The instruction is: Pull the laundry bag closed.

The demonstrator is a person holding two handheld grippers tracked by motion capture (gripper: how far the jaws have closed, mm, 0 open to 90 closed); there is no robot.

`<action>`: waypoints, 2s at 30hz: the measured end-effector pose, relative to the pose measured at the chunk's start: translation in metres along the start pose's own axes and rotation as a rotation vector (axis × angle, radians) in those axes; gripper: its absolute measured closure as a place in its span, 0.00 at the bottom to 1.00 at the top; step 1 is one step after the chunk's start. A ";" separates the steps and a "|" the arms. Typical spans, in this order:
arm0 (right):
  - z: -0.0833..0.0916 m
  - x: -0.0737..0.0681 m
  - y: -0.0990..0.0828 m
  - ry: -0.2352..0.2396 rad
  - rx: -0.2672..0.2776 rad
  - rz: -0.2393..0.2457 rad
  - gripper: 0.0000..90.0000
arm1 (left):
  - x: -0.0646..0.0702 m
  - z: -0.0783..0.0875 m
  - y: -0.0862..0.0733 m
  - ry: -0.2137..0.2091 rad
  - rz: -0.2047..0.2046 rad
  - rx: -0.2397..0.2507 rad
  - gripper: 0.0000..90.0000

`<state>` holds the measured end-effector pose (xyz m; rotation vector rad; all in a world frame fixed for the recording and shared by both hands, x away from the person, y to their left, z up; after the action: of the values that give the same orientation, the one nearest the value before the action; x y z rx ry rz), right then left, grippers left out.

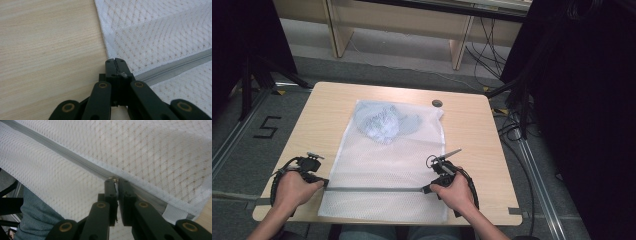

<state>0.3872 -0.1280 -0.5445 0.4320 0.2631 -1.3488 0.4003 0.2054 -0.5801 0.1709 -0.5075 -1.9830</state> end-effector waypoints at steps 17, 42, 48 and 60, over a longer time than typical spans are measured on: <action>0.002 0.008 0.002 -0.011 0.013 -0.001 0.97 | 0.000 0.000 0.000 0.002 -0.001 0.002 1.00; 0.008 0.016 0.002 -0.009 0.020 -0.024 0.96 | 0.000 0.000 0.000 -0.001 0.001 -0.001 1.00; 0.009 0.017 0.003 0.005 0.031 -0.010 0.97 | 0.000 0.000 0.000 -0.001 0.001 0.003 1.00; 0.015 0.019 0.001 0.004 0.015 -0.063 0.96 | 0.000 0.000 0.000 0.000 0.001 0.004 1.00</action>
<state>0.3909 -0.1513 -0.5387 0.4416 0.2719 -1.4121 0.4005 0.2056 -0.5801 0.1731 -0.5111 -1.9810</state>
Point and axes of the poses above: each handheld gripper's, and its own axes: z roughly backward along the jaws, y roughly out of its top, x roughly to its right, the point moved 10 cm from there along -z, roughly forward along the jaws, and after that the axes turned 12 degrees about -z, right-handed, at the moved point
